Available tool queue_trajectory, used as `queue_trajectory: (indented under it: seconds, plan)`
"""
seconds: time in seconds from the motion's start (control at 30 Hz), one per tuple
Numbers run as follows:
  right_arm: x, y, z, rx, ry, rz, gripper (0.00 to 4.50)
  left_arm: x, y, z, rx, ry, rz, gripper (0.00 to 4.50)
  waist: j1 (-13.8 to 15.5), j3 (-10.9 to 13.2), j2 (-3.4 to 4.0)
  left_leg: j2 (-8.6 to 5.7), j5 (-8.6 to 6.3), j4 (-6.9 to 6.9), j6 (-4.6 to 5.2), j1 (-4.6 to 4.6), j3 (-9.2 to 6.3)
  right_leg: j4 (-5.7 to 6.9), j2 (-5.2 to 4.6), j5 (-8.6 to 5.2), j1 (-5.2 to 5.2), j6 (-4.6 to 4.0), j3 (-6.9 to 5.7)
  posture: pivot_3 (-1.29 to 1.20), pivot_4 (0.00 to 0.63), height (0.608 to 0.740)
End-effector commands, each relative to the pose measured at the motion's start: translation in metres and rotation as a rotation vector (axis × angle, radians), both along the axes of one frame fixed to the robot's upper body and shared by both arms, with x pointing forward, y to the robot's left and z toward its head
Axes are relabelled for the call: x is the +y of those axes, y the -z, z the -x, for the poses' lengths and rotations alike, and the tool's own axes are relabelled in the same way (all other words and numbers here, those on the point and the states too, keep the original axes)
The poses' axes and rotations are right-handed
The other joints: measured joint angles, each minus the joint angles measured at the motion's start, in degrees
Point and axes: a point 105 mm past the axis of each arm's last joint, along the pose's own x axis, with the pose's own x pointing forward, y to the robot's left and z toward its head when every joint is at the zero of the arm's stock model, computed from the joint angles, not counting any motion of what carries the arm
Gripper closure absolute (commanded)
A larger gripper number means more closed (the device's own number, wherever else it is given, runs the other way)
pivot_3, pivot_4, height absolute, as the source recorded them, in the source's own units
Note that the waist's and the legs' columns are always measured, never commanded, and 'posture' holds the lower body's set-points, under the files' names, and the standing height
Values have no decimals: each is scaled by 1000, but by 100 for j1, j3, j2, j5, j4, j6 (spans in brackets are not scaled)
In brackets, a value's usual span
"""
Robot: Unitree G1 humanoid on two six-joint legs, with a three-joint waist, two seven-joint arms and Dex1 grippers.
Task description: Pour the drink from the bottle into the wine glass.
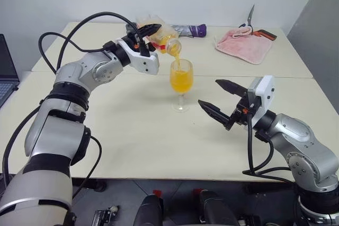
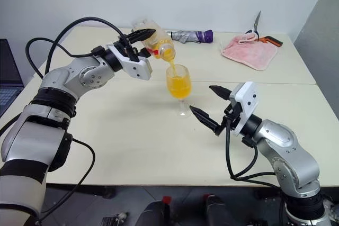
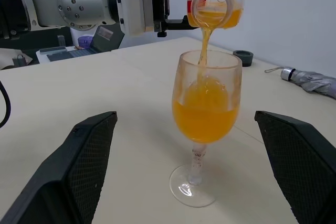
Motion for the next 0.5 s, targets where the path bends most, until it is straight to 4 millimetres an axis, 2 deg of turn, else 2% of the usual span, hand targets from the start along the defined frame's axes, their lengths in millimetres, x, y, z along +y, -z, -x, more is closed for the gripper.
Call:
queue_trajectory:
  seconds: [0.03,0.23,0.5]
  plan:
    - [2,-11,9,-49,-24,-10,0,-5,-23,4,-38,31,55,2809,0,0,0,0,0,0,0,0,0,0,0,0,0,0,0,0,150,740]
    - [3,-10,9,-46,-27,-7,0,-15,-17,4,66,75,150,2809,2,0,0,-2,0,2,0,0,1,1,-1,0,0,0,1,0,150,740]
    - [5,-9,9,-46,-38,-1,0,-17,-12,4,184,104,262,2810,-5,0,0,1,0,4,0,2,2,5,1,0,0,-1,1,0,150,740]
